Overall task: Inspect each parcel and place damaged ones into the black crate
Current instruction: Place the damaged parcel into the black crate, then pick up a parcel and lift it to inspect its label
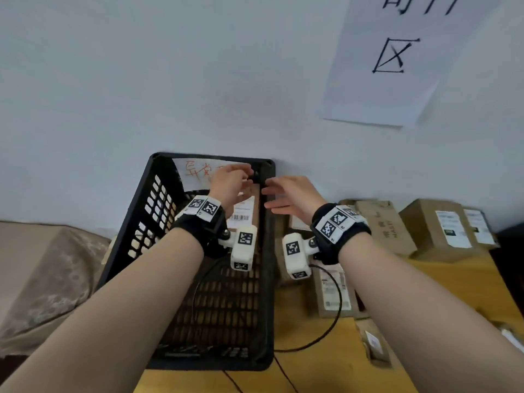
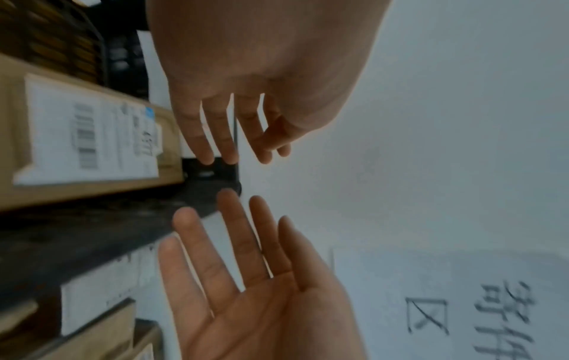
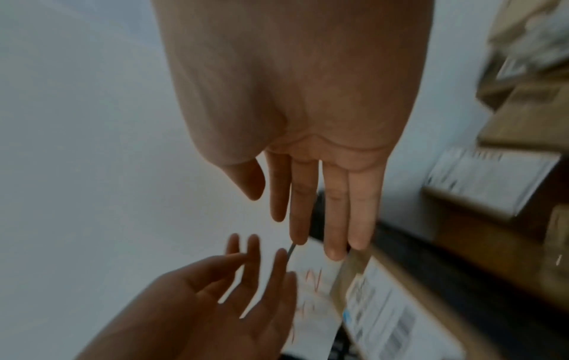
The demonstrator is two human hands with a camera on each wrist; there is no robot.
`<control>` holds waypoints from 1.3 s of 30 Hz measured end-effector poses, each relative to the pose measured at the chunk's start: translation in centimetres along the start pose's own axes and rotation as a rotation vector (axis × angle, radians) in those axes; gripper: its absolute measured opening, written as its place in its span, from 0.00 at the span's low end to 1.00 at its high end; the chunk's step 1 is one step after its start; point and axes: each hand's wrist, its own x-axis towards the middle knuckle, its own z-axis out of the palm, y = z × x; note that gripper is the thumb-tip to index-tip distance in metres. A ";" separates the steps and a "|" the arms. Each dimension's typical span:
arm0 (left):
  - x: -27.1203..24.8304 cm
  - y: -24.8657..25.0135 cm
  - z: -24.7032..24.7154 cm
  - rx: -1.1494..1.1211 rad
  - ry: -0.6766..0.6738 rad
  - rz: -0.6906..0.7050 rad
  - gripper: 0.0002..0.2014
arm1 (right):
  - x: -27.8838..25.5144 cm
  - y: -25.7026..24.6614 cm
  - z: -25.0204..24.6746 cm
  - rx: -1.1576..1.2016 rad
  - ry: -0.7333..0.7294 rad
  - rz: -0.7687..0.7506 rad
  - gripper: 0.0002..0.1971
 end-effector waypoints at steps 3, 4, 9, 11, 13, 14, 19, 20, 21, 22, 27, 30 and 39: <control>-2.0 0.5 5.8 0.006 -0.050 0.026 0.15 | -1.8 0.5 -6.2 -0.023 0.053 0.013 0.14; -2.5 0.2 7.8 0.013 -0.074 0.018 0.15 | -2.3 1.0 -8.4 -0.020 0.068 0.026 0.13; -3.8 -3.6 17.2 0.050 -0.137 -0.122 0.13 | -2.9 4.9 -19.2 -0.055 0.197 0.077 0.11; -3.9 -5.8 20.6 0.082 -0.132 -0.163 0.13 | -2.8 6.7 -23.3 -0.118 0.234 0.085 0.11; -3.7 -7.8 23.5 0.123 -0.107 -0.173 0.12 | -2.9 8.2 -27.0 -0.159 0.247 0.083 0.12; -3.7 -8.7 24.7 0.145 -0.094 -0.170 0.11 | -2.9 9.0 -28.7 -0.178 0.239 0.089 0.13; -4.0 -12.7 29.2 0.240 -0.011 -0.231 0.08 | -2.2 12.7 -35.0 -0.247 0.174 0.197 0.19; -4.3 -13.1 29.9 0.240 0.000 -0.248 0.07 | -2.0 13.3 -35.6 -0.265 0.154 0.205 0.19; -4.3 -13.7 30.4 0.249 0.005 -0.265 0.07 | -1.6 13.9 -36.0 -0.280 0.132 0.214 0.19; -3.9 -14.4 30.8 0.273 -0.001 -0.292 0.08 | -1.1 14.5 -36.3 -0.298 0.115 0.215 0.20; -2.0 -18.3 31.4 0.342 -0.092 -0.416 0.19 | 0.7 17.5 -36.2 -0.191 0.014 0.314 0.19; -2.3 -19.1 31.8 0.348 -0.129 -0.414 0.17 | 1.2 18.3 -35.6 -0.065 0.006 0.370 0.16; -5.5 -14.0 31.2 0.228 -0.149 -0.283 0.19 | -1.5 14.3 -35.4 0.080 0.115 0.267 0.19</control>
